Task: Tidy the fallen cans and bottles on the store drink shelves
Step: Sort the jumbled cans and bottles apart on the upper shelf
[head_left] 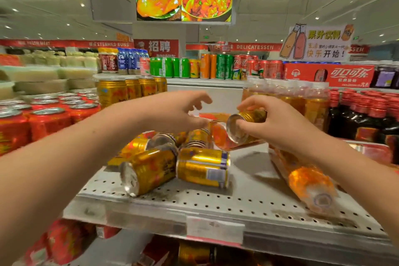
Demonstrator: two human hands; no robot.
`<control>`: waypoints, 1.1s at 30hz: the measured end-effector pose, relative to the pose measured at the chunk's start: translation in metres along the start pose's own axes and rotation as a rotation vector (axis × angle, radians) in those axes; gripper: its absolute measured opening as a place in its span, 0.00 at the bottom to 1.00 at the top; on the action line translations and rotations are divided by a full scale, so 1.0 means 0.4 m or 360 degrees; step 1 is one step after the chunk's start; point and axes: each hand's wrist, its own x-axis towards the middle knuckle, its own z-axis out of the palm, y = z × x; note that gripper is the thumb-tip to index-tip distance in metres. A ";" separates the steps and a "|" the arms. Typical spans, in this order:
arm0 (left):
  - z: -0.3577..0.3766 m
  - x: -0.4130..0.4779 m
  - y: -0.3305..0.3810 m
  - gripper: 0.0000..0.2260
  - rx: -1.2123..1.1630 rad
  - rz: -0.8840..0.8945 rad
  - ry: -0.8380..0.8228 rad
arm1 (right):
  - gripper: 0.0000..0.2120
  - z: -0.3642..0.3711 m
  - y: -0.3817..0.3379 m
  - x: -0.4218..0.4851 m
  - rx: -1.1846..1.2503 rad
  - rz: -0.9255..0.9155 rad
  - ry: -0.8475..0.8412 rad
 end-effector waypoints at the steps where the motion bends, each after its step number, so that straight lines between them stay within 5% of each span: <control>1: -0.003 0.000 -0.032 0.26 0.0089 -0.0006 -0.0005 | 0.16 0.016 -0.001 0.014 -0.0046 0.0013 -0.0049; 11: 0.045 0.056 -0.197 0.26 0.0474 0.0373 -0.0014 | 0.24 0.087 0.008 0.064 -0.0468 -0.0019 -0.0632; 24: 0.062 0.174 -0.238 0.22 0.0509 -0.0015 -0.0376 | 0.31 0.087 0.005 0.070 -0.0348 0.0128 -0.0657; 33: 0.058 0.234 -0.241 0.19 0.0358 -0.0072 -0.0251 | 0.20 0.039 0.034 0.173 -0.0480 -0.0005 -0.0556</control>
